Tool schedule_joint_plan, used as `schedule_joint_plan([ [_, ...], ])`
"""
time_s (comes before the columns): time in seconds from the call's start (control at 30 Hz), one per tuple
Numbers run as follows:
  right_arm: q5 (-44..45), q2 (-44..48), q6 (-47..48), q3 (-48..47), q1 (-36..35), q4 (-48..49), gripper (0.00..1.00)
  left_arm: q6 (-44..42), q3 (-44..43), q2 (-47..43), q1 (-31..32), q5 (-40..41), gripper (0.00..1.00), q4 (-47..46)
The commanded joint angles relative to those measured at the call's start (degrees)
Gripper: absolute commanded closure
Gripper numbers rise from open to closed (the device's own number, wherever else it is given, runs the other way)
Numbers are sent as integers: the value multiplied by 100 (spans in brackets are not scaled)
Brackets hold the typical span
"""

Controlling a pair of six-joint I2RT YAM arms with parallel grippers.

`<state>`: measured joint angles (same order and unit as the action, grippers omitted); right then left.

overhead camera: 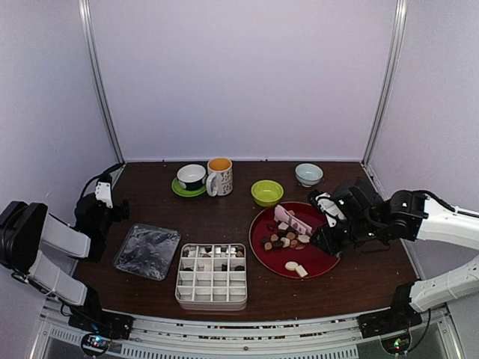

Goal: Pack the chocolate
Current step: Pick up the fake chocolate from the plate.

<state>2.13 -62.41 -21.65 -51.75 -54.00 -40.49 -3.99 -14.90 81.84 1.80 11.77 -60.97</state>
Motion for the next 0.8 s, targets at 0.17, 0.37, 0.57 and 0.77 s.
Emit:
schedule_joint_plan([
  [0.17, 12, 286, -147, 11, 168, -690, 79, 3, -88, -2, -53, 26, 2, -152],
  [0.37, -1, 97, 44, -203, 476, -527, 81, 3, -92, -2, -51, 29, 2, -154],
  [0.57, 42, -353, 45, -1000, 868, -1217, 88, 3, -92, -2, -50, 23, 2, -152],
  [0.77, -691, -131, -181, -1386, 890, -2479, 85, 8, -92, -2, -53, 32, 2, -153],
])
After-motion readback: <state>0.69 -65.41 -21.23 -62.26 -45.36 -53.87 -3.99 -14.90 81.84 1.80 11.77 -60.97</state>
